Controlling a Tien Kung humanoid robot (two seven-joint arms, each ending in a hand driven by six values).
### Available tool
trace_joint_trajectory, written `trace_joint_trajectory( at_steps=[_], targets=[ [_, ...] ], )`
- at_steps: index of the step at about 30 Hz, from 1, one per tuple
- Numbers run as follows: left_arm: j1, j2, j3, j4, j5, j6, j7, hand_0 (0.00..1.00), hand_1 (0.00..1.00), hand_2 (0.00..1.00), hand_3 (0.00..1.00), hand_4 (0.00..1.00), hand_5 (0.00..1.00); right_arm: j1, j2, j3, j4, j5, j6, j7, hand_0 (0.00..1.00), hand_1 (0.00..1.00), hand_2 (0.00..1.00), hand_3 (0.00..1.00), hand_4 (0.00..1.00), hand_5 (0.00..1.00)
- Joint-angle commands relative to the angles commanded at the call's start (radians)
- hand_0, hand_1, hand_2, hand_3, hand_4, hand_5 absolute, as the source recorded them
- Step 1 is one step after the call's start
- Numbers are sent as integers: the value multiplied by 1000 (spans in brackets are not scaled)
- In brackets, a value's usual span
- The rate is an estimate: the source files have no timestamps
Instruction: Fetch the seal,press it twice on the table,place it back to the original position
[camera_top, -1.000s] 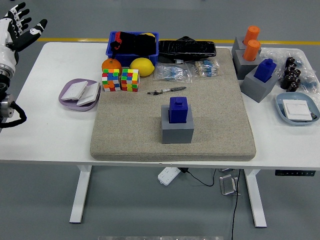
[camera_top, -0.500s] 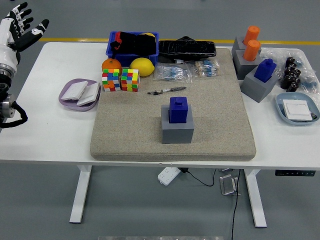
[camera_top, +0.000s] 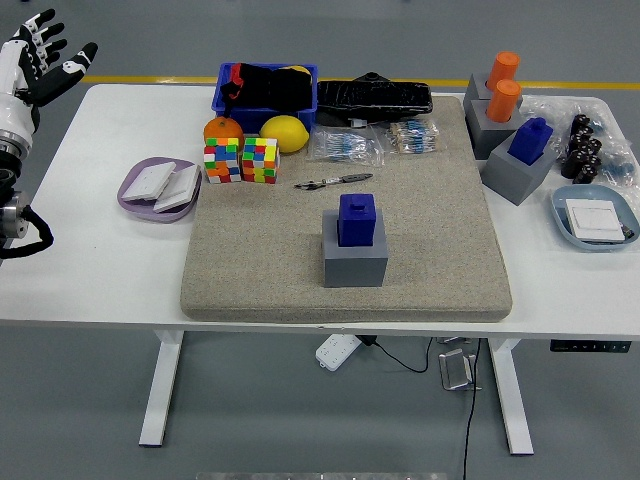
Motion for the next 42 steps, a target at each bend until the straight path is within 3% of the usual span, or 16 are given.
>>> trace_joint_trajectory(
  at_steps=[42],
  targets=[
    [3,-8,-4,-10,6,-1,1,899,872,902,928,803,294,-11,6,0,0,4,-12,-10,939,785,792,799,859,498]
  ],
)
